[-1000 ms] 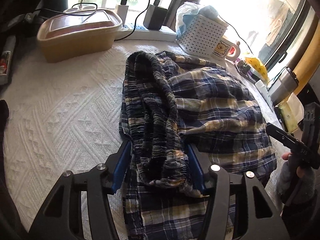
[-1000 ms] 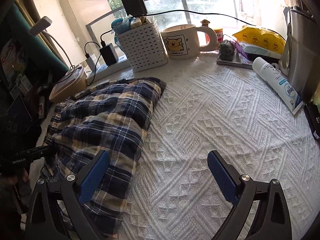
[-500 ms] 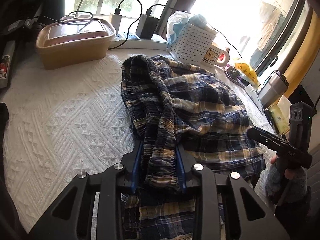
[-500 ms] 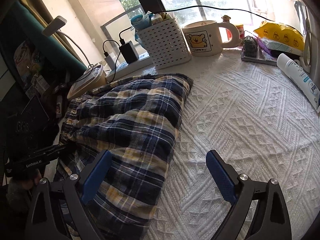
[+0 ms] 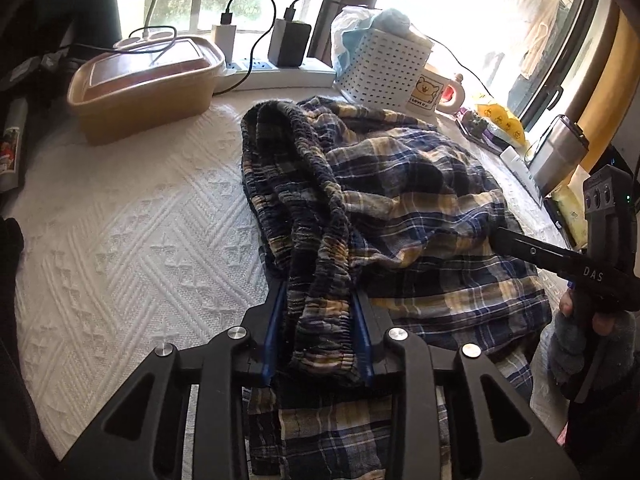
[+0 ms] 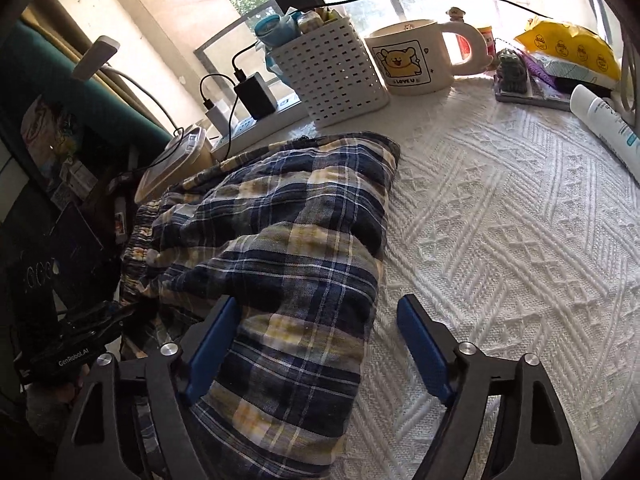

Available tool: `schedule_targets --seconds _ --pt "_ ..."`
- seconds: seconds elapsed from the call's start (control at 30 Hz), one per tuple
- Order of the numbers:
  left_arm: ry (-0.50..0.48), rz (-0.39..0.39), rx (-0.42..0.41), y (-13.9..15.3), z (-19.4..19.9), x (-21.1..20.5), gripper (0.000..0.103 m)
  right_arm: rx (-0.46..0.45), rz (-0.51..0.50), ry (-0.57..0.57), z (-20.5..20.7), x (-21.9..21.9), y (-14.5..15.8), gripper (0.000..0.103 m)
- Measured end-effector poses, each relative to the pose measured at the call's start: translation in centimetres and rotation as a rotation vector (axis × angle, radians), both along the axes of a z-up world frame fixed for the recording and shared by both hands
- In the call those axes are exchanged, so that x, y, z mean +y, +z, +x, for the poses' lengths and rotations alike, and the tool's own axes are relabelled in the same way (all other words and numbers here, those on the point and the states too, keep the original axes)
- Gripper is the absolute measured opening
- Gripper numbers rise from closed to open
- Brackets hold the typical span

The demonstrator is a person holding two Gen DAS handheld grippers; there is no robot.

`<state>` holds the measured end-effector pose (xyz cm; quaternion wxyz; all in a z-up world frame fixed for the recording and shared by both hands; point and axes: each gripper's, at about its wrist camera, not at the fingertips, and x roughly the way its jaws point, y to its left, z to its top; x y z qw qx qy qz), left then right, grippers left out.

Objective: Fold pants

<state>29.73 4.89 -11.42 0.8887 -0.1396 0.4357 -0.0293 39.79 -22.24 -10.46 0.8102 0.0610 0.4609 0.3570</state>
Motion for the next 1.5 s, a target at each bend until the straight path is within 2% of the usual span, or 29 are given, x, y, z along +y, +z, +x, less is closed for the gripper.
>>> schedule_targets --seconds 0.03,0.13,0.2,0.27,0.33,0.37,0.5,0.57,0.87,1.5 --pt "0.001 -0.004 0.008 -0.2 0.1 0.1 0.033 0.016 0.008 0.017 0.0 0.2 -0.2 0.062" --pt "0.001 -0.037 0.012 -0.5 0.4 0.3 0.039 0.005 0.006 0.027 -0.2 0.4 -0.2 0.060" --pt "-0.021 -0.052 0.011 -0.5 0.5 0.1 0.049 0.005 0.008 0.036 -0.2 0.6 -0.2 0.060" --pt "-0.020 -0.053 0.008 -0.5 0.5 -0.1 0.050 0.003 0.007 0.039 -0.2 0.7 -0.2 0.060" --pt "-0.014 -0.047 -0.008 -0.5 0.3 -0.3 0.042 0.000 0.004 0.038 -0.2 0.8 -0.2 0.059" --pt "-0.014 -0.053 -0.017 -0.5 0.2 -0.3 0.031 0.000 0.005 0.041 -0.3 0.8 -0.2 0.050" --pt "-0.025 -0.051 -0.047 0.0 -0.2 -0.5 0.028 -0.037 -0.017 0.050 -0.9 1.4 0.2 0.023" --pt "-0.031 -0.056 -0.057 0.4 -0.4 -0.4 0.028 -0.046 -0.020 0.045 -1.0 1.5 0.4 0.018" --pt "-0.028 -0.114 -0.114 2.3 -1.7 0.6 0.028 -0.110 -0.013 0.017 -2.3 1.2 3.3 0.013" --pt "-0.036 -0.090 -0.252 7.1 -6.3 1.2 0.027 -0.263 -0.008 0.018 -6.8 1.5 10.2 0.012"
